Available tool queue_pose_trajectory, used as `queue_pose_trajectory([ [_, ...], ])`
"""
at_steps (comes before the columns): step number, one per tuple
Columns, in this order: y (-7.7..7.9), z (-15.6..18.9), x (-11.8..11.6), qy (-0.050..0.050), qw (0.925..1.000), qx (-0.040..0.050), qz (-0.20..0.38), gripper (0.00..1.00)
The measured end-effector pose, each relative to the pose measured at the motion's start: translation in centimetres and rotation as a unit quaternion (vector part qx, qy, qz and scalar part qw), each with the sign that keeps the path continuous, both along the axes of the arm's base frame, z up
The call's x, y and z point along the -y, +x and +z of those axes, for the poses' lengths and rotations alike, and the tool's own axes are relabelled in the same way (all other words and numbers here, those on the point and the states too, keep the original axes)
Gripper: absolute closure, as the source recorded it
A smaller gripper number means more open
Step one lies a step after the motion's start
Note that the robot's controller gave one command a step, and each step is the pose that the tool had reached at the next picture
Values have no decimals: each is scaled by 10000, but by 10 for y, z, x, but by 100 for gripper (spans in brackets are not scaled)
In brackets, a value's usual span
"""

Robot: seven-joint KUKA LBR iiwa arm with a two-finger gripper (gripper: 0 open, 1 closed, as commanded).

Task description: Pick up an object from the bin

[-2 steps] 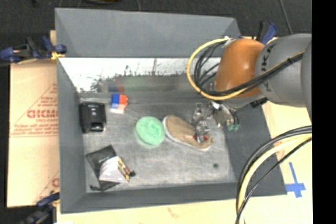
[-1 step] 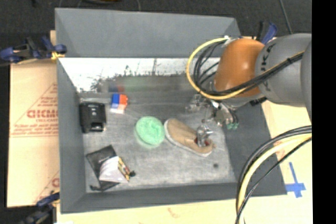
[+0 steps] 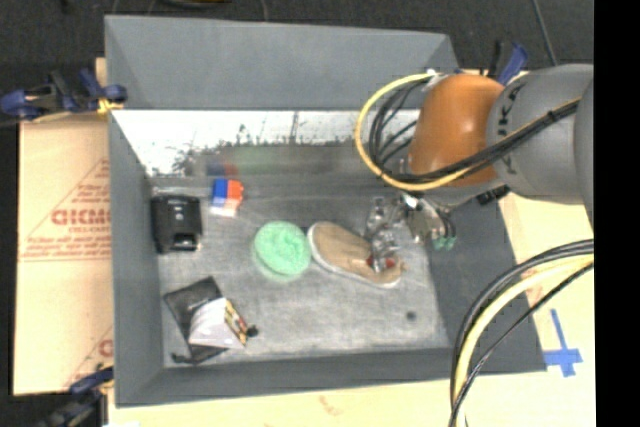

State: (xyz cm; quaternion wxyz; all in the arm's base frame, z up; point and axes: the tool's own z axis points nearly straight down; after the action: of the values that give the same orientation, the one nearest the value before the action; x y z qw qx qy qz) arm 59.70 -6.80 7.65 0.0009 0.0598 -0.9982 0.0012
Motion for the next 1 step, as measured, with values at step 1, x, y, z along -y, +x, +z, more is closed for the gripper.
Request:
queue_pose_trajectory([
  [1, 3, 0, 0, -3, 9999, 102, -1, 0],
])
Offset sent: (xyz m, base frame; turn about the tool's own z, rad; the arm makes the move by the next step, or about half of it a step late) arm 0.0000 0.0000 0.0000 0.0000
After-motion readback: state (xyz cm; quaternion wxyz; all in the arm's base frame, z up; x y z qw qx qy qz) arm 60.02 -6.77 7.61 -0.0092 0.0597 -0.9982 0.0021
